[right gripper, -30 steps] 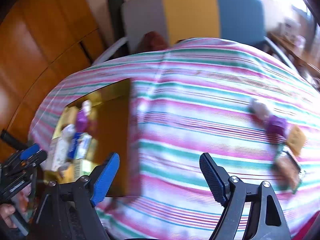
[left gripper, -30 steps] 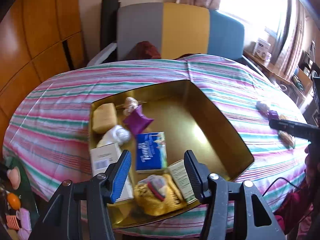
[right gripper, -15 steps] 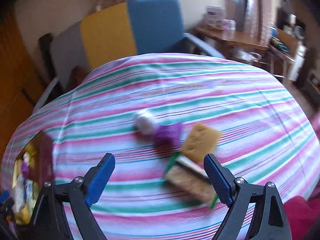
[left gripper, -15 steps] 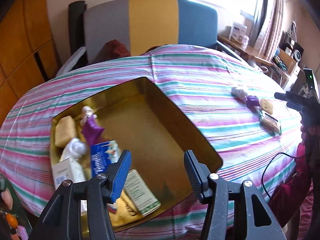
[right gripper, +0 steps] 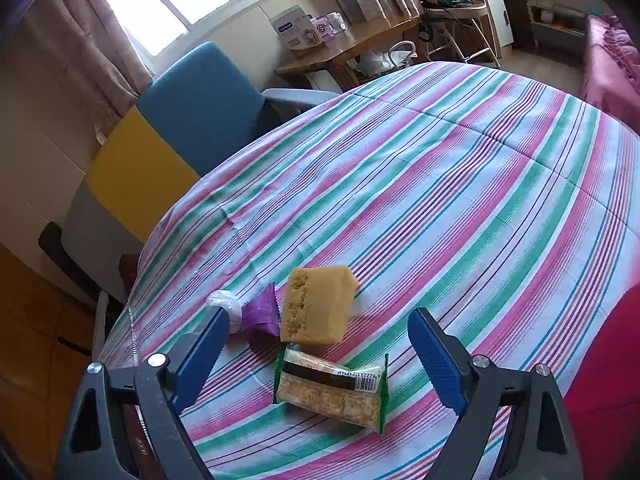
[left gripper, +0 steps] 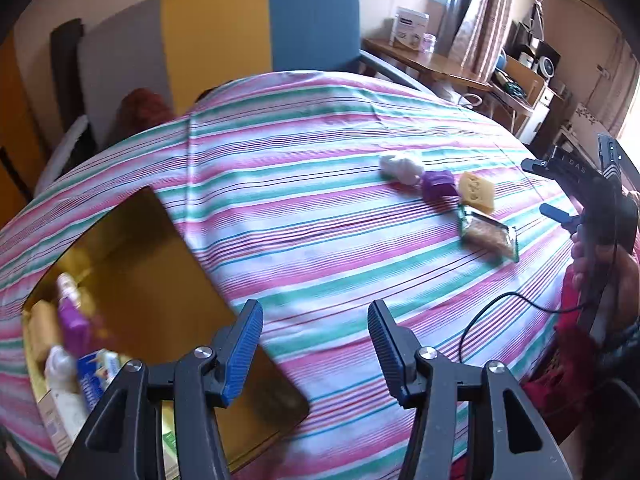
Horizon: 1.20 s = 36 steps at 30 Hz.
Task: Organize objects
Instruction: 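Withdraw both tools from the tray toward the remaining items, then grasp the white plastic ball with the left tool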
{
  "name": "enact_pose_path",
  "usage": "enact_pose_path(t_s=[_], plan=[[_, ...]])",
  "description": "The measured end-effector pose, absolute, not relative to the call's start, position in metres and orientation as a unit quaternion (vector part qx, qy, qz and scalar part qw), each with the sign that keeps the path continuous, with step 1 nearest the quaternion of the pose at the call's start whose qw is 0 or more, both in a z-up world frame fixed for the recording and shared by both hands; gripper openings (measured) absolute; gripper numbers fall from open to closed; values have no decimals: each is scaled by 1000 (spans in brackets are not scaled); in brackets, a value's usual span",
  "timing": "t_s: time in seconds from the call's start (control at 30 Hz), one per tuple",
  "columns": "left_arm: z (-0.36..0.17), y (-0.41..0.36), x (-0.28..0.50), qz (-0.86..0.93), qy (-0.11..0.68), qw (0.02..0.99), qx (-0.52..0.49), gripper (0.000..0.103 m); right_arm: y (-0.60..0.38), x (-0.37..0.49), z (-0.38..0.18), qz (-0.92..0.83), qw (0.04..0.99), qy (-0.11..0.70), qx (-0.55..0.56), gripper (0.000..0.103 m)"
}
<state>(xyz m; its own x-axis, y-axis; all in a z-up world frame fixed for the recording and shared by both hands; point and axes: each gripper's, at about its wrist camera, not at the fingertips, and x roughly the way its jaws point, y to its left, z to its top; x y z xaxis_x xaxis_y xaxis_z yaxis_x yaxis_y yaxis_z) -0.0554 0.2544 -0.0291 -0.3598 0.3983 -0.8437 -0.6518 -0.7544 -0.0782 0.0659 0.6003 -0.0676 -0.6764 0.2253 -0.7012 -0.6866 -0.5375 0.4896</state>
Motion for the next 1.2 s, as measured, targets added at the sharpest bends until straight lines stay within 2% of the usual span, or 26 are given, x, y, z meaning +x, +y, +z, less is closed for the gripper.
enact_pose_path(t_s=[0.3,0.67,0.8,0.87,1.07,1.17,1.2], plan=[[-44,329,-85,780,115,359,-499,52,602,65,-74,821,253,416,-297,93],[-88,415,-157,711,-14,359,-604,50,598,56,-81,821,217,424,-315,93],[-101,444,-181,705,-50,343,-618,55,597,54,-83,819,207,430,-317,93],[-108,457,-190,709,-51,330,-621,61,598,55,-84,818,204,435,-315,93],[-123,494,-202,724,-14,310,-616,62,599,54,-86,815,196,445,-314,93],[-129,502,-197,735,32,304,-605,52,601,53,-87,814,195,449,-312,93],[-128,502,-193,737,51,309,-600,45,602,54,-87,813,197,451,-310,93]])
